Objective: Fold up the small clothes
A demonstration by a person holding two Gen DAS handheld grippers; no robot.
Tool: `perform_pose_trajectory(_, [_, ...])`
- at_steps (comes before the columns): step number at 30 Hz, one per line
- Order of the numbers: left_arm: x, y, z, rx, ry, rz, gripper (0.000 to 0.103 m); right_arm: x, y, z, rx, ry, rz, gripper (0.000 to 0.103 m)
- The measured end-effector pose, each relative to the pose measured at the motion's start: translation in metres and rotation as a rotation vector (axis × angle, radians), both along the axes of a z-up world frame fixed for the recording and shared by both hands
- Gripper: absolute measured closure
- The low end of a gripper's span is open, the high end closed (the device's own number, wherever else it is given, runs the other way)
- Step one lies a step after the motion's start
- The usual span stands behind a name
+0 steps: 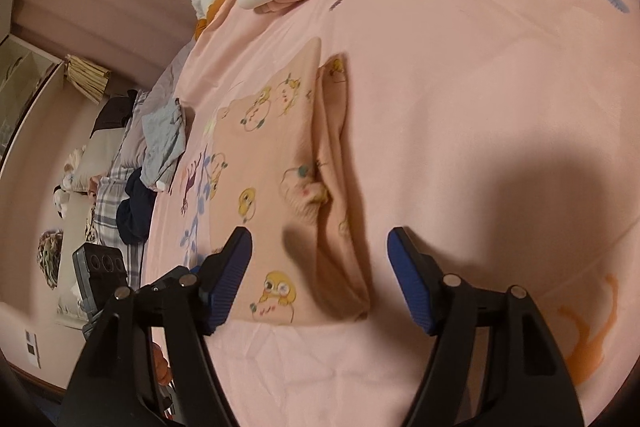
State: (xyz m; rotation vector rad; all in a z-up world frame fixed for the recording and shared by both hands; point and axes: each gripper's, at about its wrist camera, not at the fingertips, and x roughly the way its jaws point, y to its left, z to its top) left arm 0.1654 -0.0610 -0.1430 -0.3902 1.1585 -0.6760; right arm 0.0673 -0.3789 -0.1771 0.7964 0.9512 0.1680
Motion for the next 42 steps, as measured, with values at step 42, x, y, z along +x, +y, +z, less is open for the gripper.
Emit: perform_pose_trajectory(42, [0.041, -0.035, -0.013, -0.042, 0.056, -0.047, 0.045, 0.066, 0.008, -0.014, 0.12, 0.006, 0.118, 0.031])
